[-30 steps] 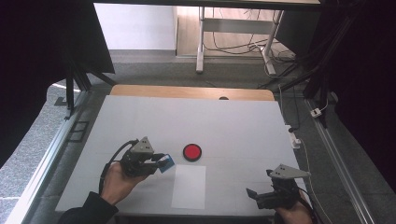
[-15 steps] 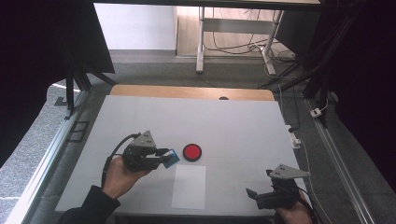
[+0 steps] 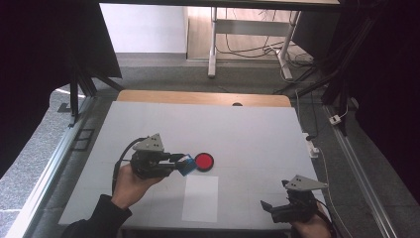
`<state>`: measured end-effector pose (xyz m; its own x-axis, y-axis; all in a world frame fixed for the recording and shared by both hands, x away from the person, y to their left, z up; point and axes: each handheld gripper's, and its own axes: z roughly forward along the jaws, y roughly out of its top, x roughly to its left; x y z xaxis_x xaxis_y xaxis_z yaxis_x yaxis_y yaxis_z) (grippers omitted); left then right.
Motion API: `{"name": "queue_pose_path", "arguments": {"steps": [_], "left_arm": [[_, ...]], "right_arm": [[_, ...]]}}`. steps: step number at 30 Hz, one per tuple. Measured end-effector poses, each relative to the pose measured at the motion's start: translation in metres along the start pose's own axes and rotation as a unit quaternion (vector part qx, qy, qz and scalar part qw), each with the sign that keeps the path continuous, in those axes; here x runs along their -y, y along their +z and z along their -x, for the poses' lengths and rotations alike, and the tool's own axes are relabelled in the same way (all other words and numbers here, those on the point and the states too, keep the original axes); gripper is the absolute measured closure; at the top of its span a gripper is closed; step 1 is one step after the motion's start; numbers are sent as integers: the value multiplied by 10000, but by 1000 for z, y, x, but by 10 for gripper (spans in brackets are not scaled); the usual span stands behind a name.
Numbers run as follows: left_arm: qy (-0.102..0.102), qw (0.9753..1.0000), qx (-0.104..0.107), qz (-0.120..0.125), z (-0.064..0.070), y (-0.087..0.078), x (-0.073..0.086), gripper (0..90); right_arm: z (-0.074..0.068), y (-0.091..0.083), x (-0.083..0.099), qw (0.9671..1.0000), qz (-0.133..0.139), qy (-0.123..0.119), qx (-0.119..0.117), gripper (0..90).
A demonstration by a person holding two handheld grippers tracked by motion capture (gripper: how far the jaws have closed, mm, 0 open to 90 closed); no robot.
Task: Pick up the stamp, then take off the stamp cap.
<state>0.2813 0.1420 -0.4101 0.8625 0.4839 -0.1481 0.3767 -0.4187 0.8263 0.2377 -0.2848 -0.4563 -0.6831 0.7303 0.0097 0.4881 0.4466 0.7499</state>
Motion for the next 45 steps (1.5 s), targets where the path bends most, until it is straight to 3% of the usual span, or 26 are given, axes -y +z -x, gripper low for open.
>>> {"name": "queue_pose_path", "arguments": {"steps": [11, 18, 23, 36, 40, 45], "left_arm": [[75, 9997, 213, 43, 4, 4, 3, 710], [116, 9996, 260, 50, 6, 4, 5, 710], [33, 9994, 335, 37, 5, 1, 5, 710], [122, 9989, 459, 48, 7, 3, 6, 710], [151, 9986, 499, 57, 7, 2, 6, 709], [153, 9983, 555, 43, 7, 3, 6, 709]], "right_arm": [[1, -1, 0, 10000, 35, 15, -50, 0], [-1, -4, 0, 9998, 175, -51, -106, 0], [-4, -6, -5, 9992, 340, -81, -203, 0], [-19, 1, -22, 9961, 478, -377, -632, 0], [-24, 7, -27, 9933, 607, -367, -909, 0], [-31, 15, -35, 9896, 575, -472, -1232, 0]]}}
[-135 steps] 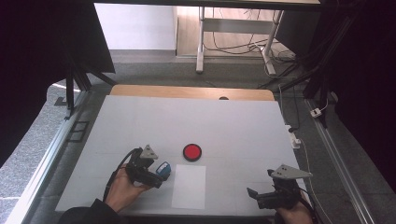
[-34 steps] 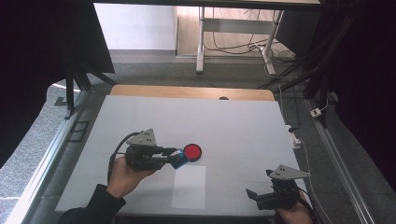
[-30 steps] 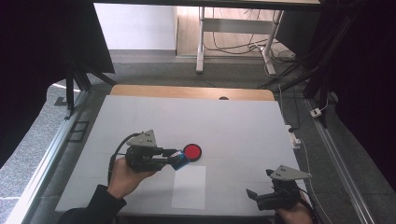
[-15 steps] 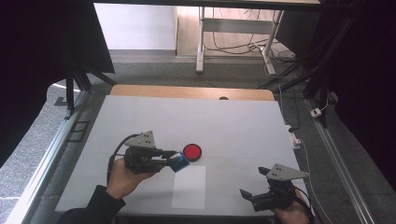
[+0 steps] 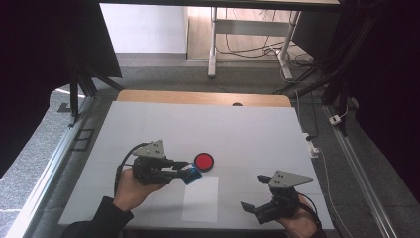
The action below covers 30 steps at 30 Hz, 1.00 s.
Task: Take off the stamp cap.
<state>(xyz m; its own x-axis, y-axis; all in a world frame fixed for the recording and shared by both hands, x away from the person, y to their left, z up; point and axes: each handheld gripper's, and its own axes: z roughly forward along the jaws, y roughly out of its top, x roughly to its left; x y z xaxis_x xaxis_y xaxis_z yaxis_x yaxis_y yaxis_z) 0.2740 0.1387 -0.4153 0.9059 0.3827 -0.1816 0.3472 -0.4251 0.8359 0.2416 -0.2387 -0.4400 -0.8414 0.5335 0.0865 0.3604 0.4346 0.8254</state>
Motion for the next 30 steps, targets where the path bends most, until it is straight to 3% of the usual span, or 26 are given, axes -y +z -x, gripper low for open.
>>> {"name": "queue_pose_path", "arguments": {"steps": [5, 10, 24, 30], "left_arm": [[14, 10000, 23, -15, 0, 0, 0, 709], [39, 10000, 58, -36, 0, 2, 0, 709], [131, 9996, 253, 59, -1, 3, 0, 709], [165, 9994, 300, 108, -1, 3, 0, 710]], "right_arm": [[0, 11, -4, 9996, 72, -1, -265, 0], [1, 17, -6, 9992, 102, -2, -387, 0], [-12, 46, -23, 9983, -112, -275, -492, 0], [-12, 52, -29, 9977, -130, -181, -639, 0]]}}
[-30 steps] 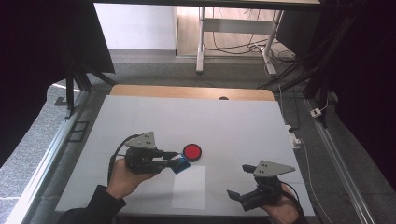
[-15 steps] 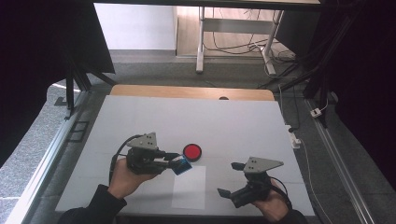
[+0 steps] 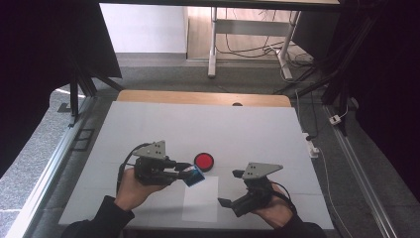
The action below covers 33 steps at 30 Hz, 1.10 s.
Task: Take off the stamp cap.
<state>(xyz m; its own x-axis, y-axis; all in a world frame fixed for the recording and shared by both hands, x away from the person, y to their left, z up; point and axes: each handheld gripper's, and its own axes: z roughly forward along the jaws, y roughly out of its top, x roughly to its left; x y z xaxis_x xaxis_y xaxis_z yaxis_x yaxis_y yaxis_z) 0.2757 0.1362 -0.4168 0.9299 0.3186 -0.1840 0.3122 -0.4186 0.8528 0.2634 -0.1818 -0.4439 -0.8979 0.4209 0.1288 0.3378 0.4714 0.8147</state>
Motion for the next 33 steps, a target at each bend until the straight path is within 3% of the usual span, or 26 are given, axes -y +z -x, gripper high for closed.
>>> {"name": "queue_pose_path", "arguments": {"steps": [9, 20, 28, 31, 32, 33], "left_arm": [[107, 9998, 167, 95, 2, 1, -1, 710], [340, 9987, 362, 149, 3, 1, -2, 711], [468, 9973, 531, 176, 6, 3, -3, 711], [512, 9968, 584, 193, 6, 3, -3, 711], [523, 9967, 592, 192, 7, 3, -3, 711], [531, 9966, 596, 193, 7, 3, -3, 711]], "right_arm": [[-3, 14, -12, 9994, -114, -183, -275, 0], [-5, 39, -25, 9960, -319, -427, -716, 0], [-6, 46, -29, 9928, -313, -571, -1005, 139], [-6, 48, -31, 9914, -308, -592, -1129, 235], [-4, 49, -32, 9898, -299, -560, -1273, 313], [-4, 49, -32, 9898, -299, -560, -1273, 313]]}}
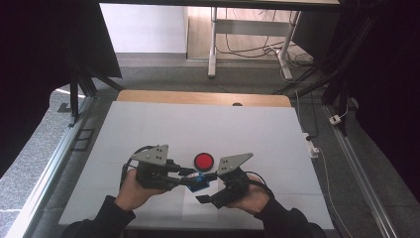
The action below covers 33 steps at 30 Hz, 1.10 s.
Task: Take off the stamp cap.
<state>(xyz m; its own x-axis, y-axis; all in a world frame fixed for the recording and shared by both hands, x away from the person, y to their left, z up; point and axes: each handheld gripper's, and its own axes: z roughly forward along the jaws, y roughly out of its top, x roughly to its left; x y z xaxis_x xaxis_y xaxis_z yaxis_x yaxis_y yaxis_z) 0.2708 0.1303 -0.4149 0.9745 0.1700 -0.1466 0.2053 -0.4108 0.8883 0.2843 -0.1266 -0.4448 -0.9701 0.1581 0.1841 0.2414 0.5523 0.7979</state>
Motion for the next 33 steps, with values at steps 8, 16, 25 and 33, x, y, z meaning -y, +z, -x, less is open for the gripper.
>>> {"name": "queue_pose_path", "arguments": {"steps": [8, 16, 25, 33], "left_arm": [[133, 9999, 105, -15, 2, 1, -1, 711], [166, 9997, 181, 46, 1, 1, 0, 711], [367, 9990, 232, 92, 2, 0, 1, 711], [296, 9984, 311, 362, 0, -5, 2, 713]], "right_arm": [[6, -3, -2, 9992, 94, -69, -389, 543], [5, -3, -2, 9982, 118, -173, -567, 634], [7, -3, -2, 9969, 93, -96, -773, 681], [8, -5, -3, 9946, 311, 207, -968, 689]]}}
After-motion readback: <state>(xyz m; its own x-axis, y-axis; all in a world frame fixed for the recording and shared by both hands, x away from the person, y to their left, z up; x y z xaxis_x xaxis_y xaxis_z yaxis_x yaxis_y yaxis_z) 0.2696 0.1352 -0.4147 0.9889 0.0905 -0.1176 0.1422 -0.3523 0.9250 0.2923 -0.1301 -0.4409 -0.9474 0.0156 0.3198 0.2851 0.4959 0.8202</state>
